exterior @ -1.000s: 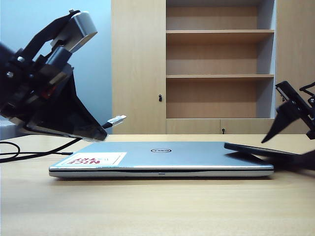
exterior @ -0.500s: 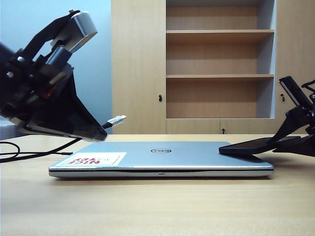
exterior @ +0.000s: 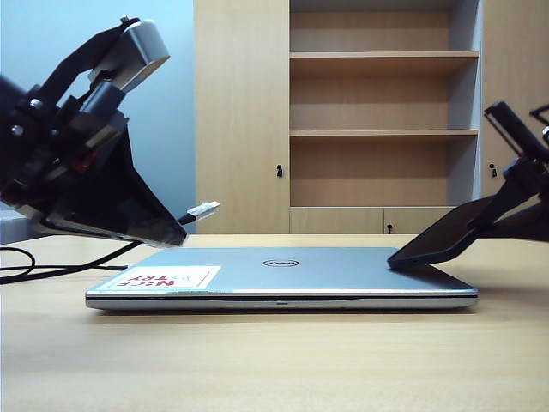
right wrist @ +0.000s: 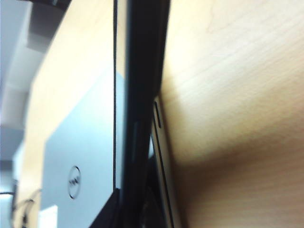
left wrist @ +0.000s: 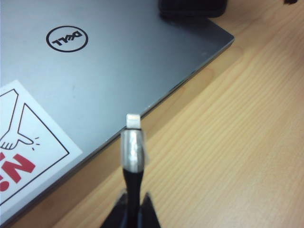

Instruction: Pick up the charging cable and the phone, plug the charging cable into the charging port on the phone, and finally place them back on the table.

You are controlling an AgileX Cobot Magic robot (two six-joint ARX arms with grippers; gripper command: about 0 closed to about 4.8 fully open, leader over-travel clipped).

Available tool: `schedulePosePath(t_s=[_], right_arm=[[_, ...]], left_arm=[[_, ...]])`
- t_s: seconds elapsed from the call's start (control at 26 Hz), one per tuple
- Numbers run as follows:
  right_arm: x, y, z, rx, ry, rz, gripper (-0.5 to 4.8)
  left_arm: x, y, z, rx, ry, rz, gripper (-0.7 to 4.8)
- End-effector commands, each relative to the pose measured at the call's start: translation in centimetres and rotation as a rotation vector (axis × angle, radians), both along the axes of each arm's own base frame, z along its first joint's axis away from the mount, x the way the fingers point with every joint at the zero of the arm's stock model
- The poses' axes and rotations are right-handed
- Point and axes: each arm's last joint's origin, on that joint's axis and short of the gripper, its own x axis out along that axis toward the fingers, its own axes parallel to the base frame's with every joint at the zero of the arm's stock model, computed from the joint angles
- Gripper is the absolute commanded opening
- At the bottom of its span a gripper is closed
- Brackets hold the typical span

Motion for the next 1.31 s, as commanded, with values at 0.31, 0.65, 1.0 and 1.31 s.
schedulePosePath(t_s=[0.31, 0.65, 1.0, 1.31], right_arm=[[-2.2, -0.3, 7.1, -0.342, 0.043, 0.171, -0.03], [-4.8, 1.7, 11.6, -0.573, 0.298, 0.340, -0.03], [-4.9, 3.4, 9.2, -0.737, 0.538, 0.445, -0.03], [-3.6, 4.5, 6.8, -0.770, 0.682, 0.512, -0.03]], left_arm=[[0.1, -0.1, 0.2, -0.012, -0.012, -0.003, -0.06], [0.1, -0.1, 0.2, -0.012, -0.013, -0.003, -0.06], [0.1, -0.1, 0.2, -0.014, -0.015, -0.003, -0.06], [0.1, -0.1, 0.3, -0.018, -0.019, -0.003, -0.06]])
